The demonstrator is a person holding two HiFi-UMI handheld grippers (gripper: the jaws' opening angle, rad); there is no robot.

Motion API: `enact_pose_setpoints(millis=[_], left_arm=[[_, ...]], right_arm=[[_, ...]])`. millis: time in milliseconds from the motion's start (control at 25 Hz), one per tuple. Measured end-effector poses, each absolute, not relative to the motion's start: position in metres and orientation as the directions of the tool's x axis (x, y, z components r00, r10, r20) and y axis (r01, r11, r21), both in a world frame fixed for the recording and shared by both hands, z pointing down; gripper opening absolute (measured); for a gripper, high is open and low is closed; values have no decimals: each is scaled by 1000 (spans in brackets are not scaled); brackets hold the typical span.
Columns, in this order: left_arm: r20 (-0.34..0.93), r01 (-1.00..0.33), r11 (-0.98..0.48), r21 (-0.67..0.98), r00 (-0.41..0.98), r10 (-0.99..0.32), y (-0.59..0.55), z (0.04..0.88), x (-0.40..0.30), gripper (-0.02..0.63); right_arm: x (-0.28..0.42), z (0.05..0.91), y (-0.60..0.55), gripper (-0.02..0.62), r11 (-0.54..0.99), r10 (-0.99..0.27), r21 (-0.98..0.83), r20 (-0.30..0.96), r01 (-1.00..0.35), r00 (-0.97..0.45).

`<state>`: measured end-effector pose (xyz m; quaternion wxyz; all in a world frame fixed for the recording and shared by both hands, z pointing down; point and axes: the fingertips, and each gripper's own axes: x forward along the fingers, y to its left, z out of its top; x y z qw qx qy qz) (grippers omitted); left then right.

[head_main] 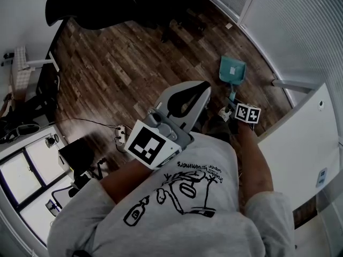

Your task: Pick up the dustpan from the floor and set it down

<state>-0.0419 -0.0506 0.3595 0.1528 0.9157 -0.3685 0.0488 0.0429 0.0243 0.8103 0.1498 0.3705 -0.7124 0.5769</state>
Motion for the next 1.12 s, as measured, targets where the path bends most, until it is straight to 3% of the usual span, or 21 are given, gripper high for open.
enact_pose_setpoints(millis=[1120], left_arm=[[129, -664, -710, 233, 745, -654, -53, 335, -31, 2]], right_arm=[[47, 740, 24, 87, 141, -409, -748, 552, -648, -727]])
